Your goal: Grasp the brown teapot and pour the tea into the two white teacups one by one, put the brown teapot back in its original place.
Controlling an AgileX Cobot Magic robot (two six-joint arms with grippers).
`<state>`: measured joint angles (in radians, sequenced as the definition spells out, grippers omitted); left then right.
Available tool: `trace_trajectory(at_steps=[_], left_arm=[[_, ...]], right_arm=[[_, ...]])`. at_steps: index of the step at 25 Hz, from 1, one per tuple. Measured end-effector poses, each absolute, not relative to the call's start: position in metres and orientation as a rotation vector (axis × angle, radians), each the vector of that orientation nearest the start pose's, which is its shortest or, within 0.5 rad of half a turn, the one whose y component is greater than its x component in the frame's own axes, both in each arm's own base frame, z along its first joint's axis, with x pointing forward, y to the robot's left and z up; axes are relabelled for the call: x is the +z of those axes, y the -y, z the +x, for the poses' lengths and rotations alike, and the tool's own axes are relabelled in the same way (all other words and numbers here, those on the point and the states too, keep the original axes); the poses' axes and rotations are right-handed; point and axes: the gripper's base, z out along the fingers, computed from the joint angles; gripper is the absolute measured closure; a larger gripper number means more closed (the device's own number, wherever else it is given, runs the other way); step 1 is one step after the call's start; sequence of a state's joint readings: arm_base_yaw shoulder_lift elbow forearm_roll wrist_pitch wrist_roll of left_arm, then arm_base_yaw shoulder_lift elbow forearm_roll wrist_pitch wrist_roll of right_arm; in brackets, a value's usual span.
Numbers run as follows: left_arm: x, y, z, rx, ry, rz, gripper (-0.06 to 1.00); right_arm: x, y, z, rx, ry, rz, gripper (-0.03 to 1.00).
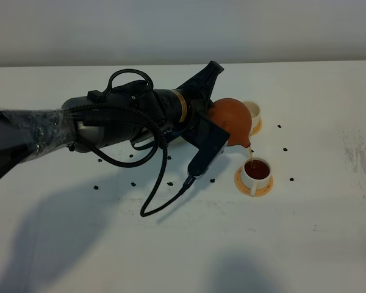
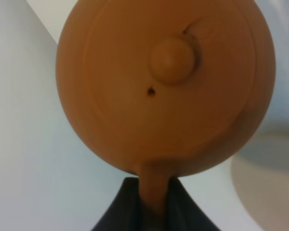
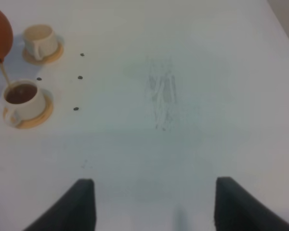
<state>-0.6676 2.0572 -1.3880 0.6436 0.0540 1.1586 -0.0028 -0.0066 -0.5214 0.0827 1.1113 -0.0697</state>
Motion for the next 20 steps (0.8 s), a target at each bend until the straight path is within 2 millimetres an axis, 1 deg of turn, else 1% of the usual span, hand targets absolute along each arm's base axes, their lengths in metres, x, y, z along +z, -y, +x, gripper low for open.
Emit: trace_trajectory(at_steps=[7,12,14,20], left_arm=[[0.178,0.28,0.363,0.58,-0.961,2.112,0.86],[0.179,0.278,0.362,0.548,-1.043,2.091,0.86],[0.183,0.276,0.361,0.541,-1.065,2.079,0.86],[0.21,0.268,0.353,0.485,-1.211,2.009,0.86]], right_arm=[[0.279,-0.007,-0.011,0.054,-2.063,-0.077,0.45],[0.279,-0.007,-0.011,0.054,-2.063,-0.077,0.45],[0.279,-0.007,-0.011,0.054,-2.063,-0.077,0.45],[0.279,-0.007,-0.011,0.054,-2.063,-0.077,0.45]])
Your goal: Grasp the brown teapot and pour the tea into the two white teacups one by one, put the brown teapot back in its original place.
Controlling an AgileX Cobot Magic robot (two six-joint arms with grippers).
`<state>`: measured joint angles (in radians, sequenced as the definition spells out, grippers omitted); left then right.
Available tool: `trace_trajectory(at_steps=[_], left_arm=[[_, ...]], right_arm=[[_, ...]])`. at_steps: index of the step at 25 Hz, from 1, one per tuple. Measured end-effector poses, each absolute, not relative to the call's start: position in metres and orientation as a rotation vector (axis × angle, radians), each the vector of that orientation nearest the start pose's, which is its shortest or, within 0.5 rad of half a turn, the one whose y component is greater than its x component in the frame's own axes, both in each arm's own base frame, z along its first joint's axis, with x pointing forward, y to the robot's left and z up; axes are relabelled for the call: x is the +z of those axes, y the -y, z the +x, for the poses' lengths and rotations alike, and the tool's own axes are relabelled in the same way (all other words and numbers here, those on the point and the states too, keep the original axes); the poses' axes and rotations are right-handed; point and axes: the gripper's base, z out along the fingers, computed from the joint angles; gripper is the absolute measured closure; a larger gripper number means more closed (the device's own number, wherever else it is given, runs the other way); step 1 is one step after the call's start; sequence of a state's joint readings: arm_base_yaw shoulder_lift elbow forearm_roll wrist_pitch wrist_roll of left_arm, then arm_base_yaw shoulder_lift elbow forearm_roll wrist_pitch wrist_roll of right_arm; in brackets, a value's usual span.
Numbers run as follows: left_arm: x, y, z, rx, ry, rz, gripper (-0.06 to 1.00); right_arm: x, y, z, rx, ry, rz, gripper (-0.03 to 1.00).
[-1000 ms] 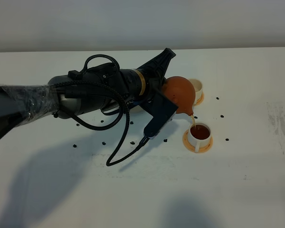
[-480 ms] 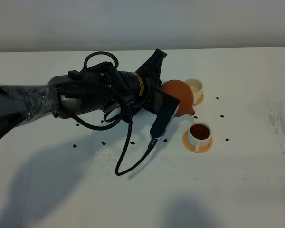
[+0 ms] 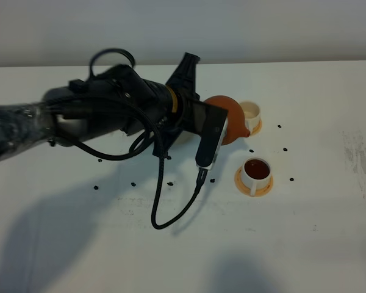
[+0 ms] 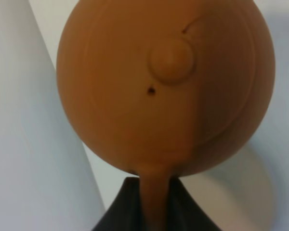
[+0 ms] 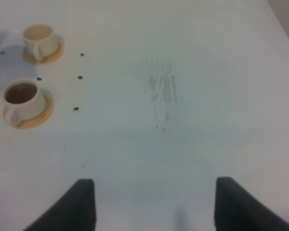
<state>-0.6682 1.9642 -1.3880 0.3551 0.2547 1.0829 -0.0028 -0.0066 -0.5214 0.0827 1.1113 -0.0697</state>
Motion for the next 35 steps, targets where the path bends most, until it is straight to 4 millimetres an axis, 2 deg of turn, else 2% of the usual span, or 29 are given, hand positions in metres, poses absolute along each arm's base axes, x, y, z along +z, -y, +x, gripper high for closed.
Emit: trace_trajectory(at_steps=[6,15,19,24,35], left_arm=[[0.228,0.258,0.338,0.339,-1.446,1.962,0.86],[0.22,0.236,0.339,0.126,-1.852,1.796,0.86],[0.209,0.234,0.34,0.084,-1.972,1.749,0.86],[0.183,0.239,0.341,0.0,-2.084,1.722,0.86],[0.144,0.241,0.344,-0.029,-2.171,1.763,0.86]], right_arm=[[0.279,-0.007,-0.011,0.054,-2.063,-0.077,0.45],[0.279,-0.007,-0.011,0.054,-2.063,-0.077,0.45],[0.279,-0.007,-0.011,0.054,-2.063,-0.077,0.45],[0.279,-0.007,-0.011,0.054,-2.063,-0.077,0.45],[0.279,-0.007,-0.011,0.054,-2.063,-0.077,0.45]])
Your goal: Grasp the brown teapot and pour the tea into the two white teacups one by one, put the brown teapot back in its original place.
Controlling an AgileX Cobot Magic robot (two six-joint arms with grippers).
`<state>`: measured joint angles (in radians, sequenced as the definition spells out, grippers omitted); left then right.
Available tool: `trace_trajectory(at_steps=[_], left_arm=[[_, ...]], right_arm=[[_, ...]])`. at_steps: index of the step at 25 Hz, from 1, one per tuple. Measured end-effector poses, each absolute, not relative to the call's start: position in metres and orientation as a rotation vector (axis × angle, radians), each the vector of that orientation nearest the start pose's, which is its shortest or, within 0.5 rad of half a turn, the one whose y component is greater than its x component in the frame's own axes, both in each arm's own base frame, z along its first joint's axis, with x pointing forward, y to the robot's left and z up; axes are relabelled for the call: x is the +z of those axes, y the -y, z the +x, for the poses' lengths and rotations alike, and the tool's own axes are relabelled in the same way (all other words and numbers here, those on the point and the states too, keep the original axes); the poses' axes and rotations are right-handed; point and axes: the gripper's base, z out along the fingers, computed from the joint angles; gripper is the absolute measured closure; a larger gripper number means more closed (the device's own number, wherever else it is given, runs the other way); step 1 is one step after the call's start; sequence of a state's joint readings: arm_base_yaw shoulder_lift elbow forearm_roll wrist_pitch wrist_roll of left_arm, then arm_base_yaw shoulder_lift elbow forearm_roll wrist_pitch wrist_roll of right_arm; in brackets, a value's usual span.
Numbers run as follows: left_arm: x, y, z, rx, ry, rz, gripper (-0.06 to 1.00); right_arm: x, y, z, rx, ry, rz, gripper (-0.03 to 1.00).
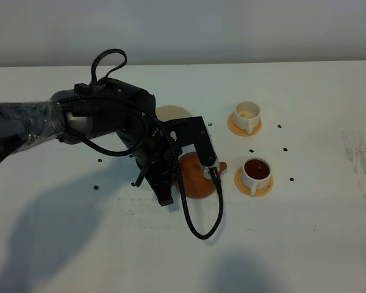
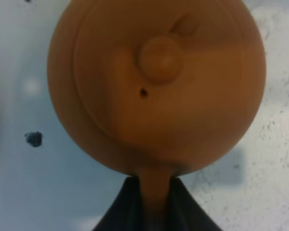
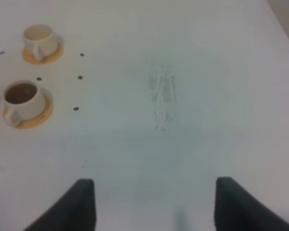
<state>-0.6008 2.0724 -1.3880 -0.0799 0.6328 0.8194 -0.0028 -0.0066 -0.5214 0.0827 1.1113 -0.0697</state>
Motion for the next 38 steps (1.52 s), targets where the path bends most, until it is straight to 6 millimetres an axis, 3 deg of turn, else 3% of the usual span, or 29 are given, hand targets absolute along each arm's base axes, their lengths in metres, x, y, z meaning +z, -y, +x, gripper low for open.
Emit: trace_trajectory(at_steps=[12,21,30,34,38], left_arm=[[0.147,0.242,0.346,-0.022,-2.146,1.743,0.86],[0.204,0.237,0.35,0.068,-1.958,1.654,0.86],[0.237,0.214,0.384,0.169,-1.899,1.526,0.86],[0.25,0.216,0.399,0.227,-1.821,1.523,0.86],[0.247,0.224,0.417,0.271,-1.781,1.536,0.86]], right_arm=[[0.279,-0.007,-0.011,0.054,-2.063,-0.077,0.45],[0.279,-0.007,-0.011,0.054,-2.063,-0.077,0.45],[0.279,-0.007,-0.011,0.054,-2.063,-0.077,0.45],[0.279,-0.007,-0.011,0.054,-2.063,-0.077,0.45],[0.279,-0.007,-0.011,0.055,-2.063,-0.076,0.45]])
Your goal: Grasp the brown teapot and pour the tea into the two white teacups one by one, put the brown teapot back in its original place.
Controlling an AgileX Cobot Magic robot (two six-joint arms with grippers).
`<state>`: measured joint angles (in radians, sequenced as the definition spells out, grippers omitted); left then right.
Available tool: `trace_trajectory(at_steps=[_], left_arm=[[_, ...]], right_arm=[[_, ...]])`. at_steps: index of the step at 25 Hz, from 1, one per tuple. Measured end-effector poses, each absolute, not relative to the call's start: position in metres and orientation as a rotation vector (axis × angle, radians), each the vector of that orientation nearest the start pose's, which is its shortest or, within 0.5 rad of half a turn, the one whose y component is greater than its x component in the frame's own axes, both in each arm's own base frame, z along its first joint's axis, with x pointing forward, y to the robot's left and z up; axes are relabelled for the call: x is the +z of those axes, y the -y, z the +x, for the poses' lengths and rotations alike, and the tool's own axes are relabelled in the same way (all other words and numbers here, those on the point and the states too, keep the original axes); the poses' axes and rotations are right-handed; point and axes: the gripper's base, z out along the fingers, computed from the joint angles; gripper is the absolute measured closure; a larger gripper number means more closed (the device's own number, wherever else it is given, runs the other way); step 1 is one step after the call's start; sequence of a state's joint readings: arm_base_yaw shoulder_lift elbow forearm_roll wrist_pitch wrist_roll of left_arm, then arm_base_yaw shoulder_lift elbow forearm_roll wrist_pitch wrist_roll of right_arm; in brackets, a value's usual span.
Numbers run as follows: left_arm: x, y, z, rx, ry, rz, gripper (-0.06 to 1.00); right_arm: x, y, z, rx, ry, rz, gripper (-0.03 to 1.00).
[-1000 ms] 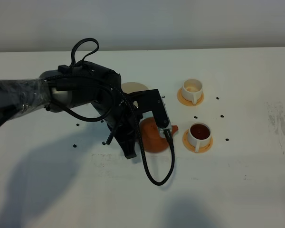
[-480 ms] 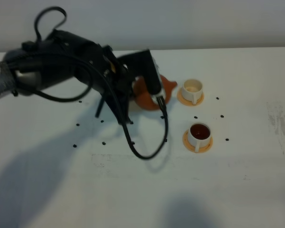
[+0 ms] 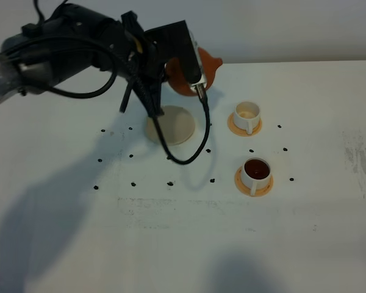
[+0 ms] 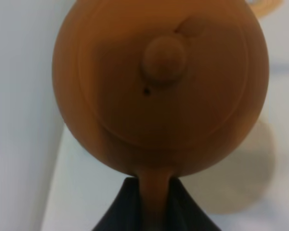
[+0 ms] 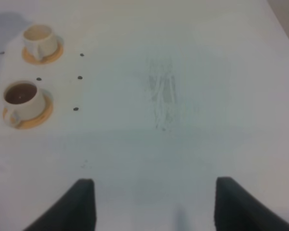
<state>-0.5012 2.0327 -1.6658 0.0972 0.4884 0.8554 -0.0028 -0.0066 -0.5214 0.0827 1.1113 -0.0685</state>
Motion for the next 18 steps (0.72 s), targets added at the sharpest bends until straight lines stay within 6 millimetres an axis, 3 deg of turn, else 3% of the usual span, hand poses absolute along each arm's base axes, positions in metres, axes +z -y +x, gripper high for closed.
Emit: trace_trajectory(at_steps=[8,14,18], left_arm=[[0.216,0.238,0.446,0.311,-1.751,1.589,0.86],[0.19,0.245,0.452,0.33,-1.715,1.672,0.86],[0.184,0.248,0.454,0.354,-1.657,1.711,0.86]], right_arm=[[0.279,-0.007,-0.011,0.055,-2.063,-0.076,0.45],[0.279,-0.007,-0.011,0.054,-2.063,-0.078,0.45],[0.279,-0.007,-0.011,0.054,-2.063,-0.078,0.45]])
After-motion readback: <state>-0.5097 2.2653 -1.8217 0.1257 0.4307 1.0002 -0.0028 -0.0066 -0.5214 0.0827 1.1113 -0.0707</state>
